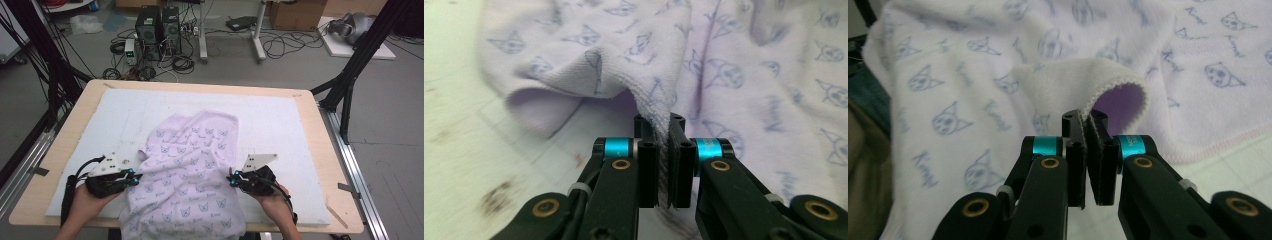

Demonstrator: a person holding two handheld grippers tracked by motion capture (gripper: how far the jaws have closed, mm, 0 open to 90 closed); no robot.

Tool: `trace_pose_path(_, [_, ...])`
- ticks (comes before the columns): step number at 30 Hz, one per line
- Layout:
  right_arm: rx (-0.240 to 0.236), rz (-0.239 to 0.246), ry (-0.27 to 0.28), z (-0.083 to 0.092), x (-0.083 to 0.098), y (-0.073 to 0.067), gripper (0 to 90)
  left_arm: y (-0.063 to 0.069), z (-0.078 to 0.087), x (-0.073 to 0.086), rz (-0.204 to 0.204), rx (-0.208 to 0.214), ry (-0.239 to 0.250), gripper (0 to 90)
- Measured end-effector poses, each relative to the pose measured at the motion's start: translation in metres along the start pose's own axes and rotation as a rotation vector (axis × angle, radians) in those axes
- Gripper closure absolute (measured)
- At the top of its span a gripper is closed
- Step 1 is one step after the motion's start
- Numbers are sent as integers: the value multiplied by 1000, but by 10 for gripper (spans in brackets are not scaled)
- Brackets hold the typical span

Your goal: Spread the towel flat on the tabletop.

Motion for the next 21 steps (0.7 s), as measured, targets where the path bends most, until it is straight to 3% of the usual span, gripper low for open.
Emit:
trace_pose_path(2, [9, 6, -8, 8, 5, -7, 870, 0, 5, 7, 16, 17, -17, 819])
trace_pose_path(4, [10, 2, -12, 12, 8, -11, 860, 0, 7, 12, 13, 4, -38, 665])
trace_pose_path(7, [31, -3, 0, 18, 6, -10, 737, -1, 8, 12, 20, 0, -31, 478])
trace_pose_path(11, [21, -25, 37, 21, -2, -2, 659, -3, 4, 1, 57, 1, -5, 405])
trace_pose_path(16, [0, -58, 65, 9, -14, 11, 527, -4, -9, -16, 121, 98, 26, 378])
trace_pose_path(18, [-13, -67, 60, 2, -16, 17, 479, -5, -14, -20, 129, 99, 31, 364])
trace_pose_path(21, [-14, -61, 53, -2, -20, 22, 452, -5, -21, -26, 143, 139, 43, 352])
Point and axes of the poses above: each handheld gripper's, and its own axes: z roughly backward along the jaws, x roughly out of its underside, y roughly to its right, the point moved 5 cm from there along -z, roughly forward along the jaws, and after that the axes turned 15 degrees about -x, right-handed, at the moved point
